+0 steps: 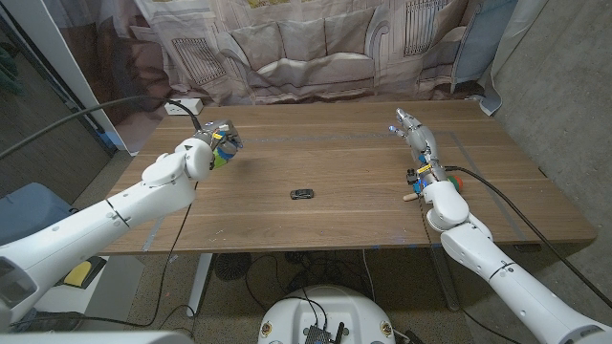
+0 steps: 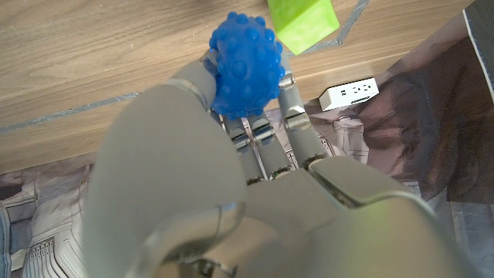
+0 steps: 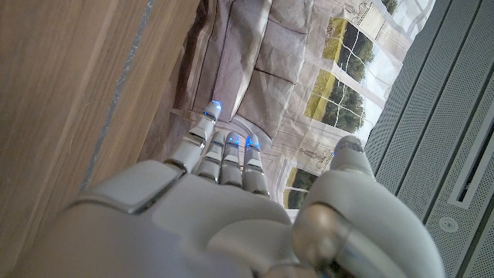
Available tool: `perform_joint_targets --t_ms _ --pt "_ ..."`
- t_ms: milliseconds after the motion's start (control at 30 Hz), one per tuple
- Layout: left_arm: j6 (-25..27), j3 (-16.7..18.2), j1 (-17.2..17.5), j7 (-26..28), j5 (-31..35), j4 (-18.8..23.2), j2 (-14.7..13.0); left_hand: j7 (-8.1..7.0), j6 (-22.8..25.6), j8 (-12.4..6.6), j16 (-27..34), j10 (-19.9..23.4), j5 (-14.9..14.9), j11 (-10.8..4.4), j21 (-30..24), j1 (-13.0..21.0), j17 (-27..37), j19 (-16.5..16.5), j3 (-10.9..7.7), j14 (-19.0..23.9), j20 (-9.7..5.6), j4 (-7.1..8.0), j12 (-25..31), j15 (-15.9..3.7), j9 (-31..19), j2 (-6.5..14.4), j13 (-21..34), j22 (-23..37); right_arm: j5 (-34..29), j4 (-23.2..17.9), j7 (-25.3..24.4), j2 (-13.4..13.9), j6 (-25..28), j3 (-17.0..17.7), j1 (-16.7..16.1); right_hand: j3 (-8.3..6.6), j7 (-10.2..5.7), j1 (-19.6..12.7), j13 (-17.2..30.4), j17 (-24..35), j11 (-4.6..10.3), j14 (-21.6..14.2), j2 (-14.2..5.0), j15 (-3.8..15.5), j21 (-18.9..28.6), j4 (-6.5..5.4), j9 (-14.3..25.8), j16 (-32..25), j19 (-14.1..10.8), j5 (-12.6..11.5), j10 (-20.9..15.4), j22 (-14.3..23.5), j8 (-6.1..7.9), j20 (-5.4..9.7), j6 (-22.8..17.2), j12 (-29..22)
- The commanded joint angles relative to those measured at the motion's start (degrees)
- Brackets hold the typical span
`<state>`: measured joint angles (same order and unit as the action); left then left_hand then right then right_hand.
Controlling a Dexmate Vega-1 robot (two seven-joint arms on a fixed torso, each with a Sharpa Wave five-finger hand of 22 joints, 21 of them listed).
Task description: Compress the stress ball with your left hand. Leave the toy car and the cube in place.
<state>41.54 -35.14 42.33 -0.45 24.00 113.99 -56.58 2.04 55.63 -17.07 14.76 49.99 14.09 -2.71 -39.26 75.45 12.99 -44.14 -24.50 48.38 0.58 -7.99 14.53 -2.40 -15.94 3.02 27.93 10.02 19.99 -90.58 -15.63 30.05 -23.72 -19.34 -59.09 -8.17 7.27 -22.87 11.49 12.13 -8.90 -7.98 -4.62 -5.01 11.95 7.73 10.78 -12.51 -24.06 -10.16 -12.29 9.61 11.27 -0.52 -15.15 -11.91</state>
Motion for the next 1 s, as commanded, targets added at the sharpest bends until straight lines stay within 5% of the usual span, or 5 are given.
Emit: perform_joint_targets --t_ms 33,567,1000 --pt "-0.63 0.37 0.64 0.97 -0.23 0.57 -0.17 -0.13 -1.19 0.6 -0.68 -0.78 0.66 0.13 -0.09 0.67 -0.16 -0.48 -0.42 2.97 -0.73 1.11 -0.71 -3.43 -0.04 2.29 -0.25 0.11 0.14 -0.15 0.1 0.16 -0.59 0.28 -0.74 -0.11 0.1 -0.34 0.07 0.18 -0.03 -0.52 0.09 -0.01 -0.13 0.08 0.11 -0.24 -0.49 0.07 -0.69 0.16 0.09 0.01 -0.47 -0.01" --pt "-0.18 -2.09 -2.28 -3.24 2.14 -0.11 -0.47 0.57 -7.7 4.65 -3.39 -7.15 1.25 0.99 1.75 -5.5 -0.38 4.25 0.52 -4.79 1.28 1.47 -3.17 -0.81 0.47 1.42 -1.21 0.11 0.29 -0.81 -0.27 0.49 -0.13 0.82 -1.39 -0.09 0.09 -0.31 0.07 0.22 -0.03 -0.45 0.09 -0.03 -0.25 0.05 0.11 -0.17 -0.51 0.06 -0.71 0.16 0.06 -0.02 -0.45 0.01" --pt "-1.93 -3.14 -4.42 -7.93 4.34 -0.89 -1.1 0.19 -9.67 5.56 -3.31 -9.36 0.86 0.84 2.77 -9.51 -0.15 6.19 1.88 -6.72 1.66 2.68 -3.44 -0.42 0.8 0.92 -1.61 0.05 -0.26 -0.09 -0.11 0.24 0.0 0.36 -0.42 -0.09 0.11 -0.34 0.08 0.23 -0.02 -0.48 0.09 -0.04 -0.32 0.05 0.11 -0.15 -0.57 0.05 -0.78 0.17 0.05 -0.11 -0.46 0.01"
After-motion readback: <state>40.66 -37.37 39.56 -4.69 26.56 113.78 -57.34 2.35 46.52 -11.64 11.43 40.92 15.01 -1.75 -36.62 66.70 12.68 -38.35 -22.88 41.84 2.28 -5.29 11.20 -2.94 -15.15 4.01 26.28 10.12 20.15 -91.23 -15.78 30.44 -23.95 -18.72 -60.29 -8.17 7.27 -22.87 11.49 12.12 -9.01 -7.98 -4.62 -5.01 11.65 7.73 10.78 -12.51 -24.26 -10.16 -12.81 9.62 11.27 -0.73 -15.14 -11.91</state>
